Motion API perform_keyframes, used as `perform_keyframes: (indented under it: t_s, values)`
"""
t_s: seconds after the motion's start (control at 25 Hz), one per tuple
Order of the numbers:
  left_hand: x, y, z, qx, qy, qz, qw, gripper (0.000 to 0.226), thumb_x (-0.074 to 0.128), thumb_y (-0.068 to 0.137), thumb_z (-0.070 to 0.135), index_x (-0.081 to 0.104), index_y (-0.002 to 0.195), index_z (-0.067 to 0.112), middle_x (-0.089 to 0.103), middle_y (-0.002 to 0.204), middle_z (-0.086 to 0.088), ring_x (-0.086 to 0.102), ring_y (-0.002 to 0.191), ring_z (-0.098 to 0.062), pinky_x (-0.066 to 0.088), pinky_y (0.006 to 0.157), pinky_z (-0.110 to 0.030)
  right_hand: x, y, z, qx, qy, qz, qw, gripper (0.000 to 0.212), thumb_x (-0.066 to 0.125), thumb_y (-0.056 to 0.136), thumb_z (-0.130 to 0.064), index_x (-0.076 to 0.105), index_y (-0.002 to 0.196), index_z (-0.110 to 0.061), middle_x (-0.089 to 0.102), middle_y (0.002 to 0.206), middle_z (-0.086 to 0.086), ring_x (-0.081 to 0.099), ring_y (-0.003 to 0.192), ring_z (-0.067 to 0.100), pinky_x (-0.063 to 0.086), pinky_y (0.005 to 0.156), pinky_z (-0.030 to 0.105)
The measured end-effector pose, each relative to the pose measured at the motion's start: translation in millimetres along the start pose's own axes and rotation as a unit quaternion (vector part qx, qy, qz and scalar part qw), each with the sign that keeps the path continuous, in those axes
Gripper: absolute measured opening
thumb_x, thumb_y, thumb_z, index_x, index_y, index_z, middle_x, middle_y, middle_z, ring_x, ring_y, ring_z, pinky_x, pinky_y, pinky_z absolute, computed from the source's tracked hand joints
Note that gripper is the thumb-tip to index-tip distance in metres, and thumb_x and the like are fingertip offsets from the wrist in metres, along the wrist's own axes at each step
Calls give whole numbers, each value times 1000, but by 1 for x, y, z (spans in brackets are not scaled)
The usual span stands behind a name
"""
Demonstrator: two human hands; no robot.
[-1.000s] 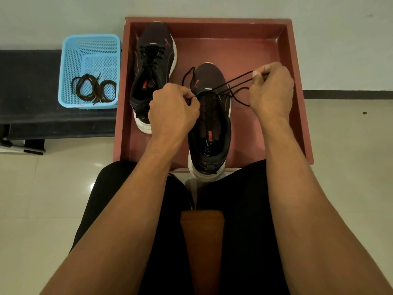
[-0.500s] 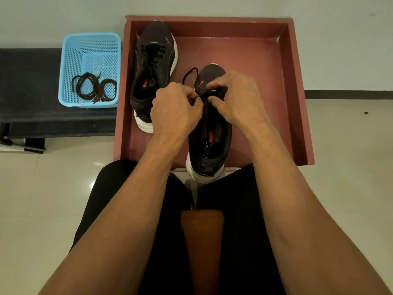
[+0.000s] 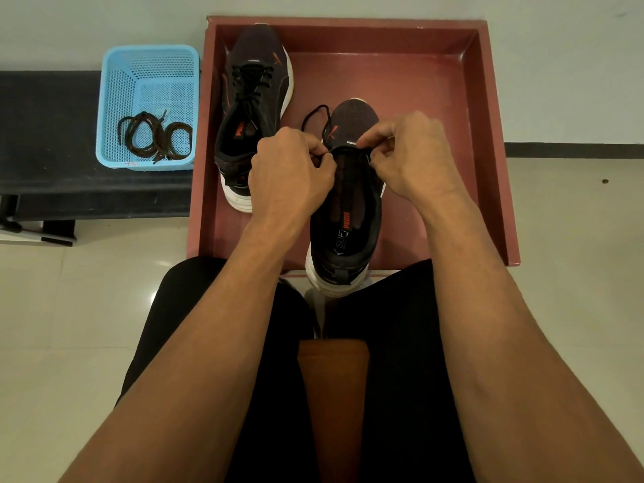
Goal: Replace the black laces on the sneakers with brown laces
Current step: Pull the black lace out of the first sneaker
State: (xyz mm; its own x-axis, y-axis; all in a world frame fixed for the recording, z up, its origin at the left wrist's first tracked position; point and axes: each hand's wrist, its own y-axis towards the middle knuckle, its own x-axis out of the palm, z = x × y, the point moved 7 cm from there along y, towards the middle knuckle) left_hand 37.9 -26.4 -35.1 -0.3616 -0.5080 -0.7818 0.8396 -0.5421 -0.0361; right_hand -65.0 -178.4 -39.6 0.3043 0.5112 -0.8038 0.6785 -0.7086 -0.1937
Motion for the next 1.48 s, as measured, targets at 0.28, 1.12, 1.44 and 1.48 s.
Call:
perform_keyframes:
  t_s: [0.28,1.12,1.44,1.48]
  values:
    - [-1,-1,1,6,4,-1,1000,15,71,92,34,81,100,26,74,87,8,72,83,-16,62,74,-37,0,1,2,31,-27,11,999,8,74,97,-25,76,94,-32,73,94,-3,71,84,16,62,76,34]
    - [-2,0,-2,5,-1,-17,1000,13,73,91,33,82,98,27,74,83,8,72,84,-15,62,77,-39,-4,0,-11,-104,-44,7,994,47,68,94,-9,68,134,-34,65,126,-8,59,115,16,50,99,30]
    - [-4,1,-1,21,19,-18,999,14,72,93,34,82,100,27,75,88,7,72,87,-15,60,78,-35,0,5,0,-56,-25,-1,998,22,74,97,-21,80,112,-35,67,87,-11,59,68,3,45,62,14]
    - [-4,2,-2,23,19,-19,999,13,72,93,34,82,100,28,75,89,7,72,88,-15,61,79,-36,0,5,1,-50,-18,-1,999,21,75,96,-21,81,110,-35,72,92,-9,63,72,4,49,66,16]
